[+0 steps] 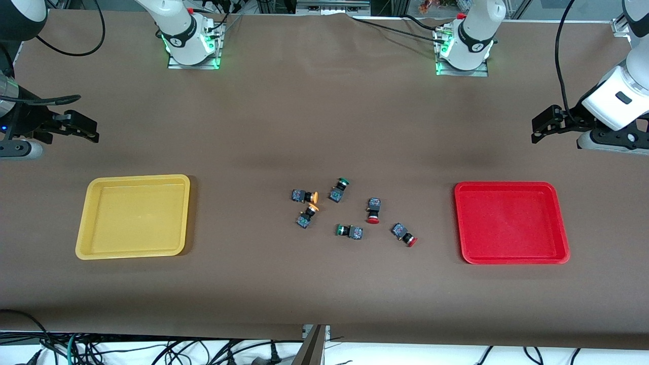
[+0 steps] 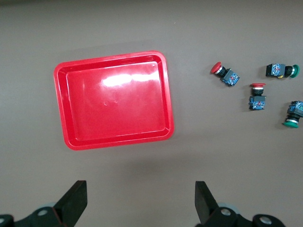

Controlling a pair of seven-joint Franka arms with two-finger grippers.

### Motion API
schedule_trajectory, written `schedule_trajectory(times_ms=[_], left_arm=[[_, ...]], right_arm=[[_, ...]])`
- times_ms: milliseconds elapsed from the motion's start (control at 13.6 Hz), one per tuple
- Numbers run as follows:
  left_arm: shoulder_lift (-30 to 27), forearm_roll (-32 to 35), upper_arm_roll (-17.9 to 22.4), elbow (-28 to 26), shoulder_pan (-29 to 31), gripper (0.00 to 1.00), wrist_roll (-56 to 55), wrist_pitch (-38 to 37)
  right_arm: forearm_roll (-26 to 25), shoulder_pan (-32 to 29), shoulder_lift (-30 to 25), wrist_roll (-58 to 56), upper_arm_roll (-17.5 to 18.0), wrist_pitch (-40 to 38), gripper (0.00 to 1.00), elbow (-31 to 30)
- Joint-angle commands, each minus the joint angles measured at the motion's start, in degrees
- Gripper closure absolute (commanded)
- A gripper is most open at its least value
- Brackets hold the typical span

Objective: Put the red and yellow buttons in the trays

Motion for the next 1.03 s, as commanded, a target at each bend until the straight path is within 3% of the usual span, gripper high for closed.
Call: schedule_trajectory(times_ms=[0, 959], left_arm=[[0.4, 0.5, 0.0, 1.5, 0.0, 0.0, 0.9, -1.3], [0.4, 0.5, 0.0, 1.5, 0.0, 0.0, 0.8, -1.4]], right_arm=[[0.2, -0.4, 0.7, 0.8, 0.2, -0.3, 0.0, 1.5], [0.2, -0.4, 0.9, 0.5, 0.2, 0.4, 0.0, 1.5]])
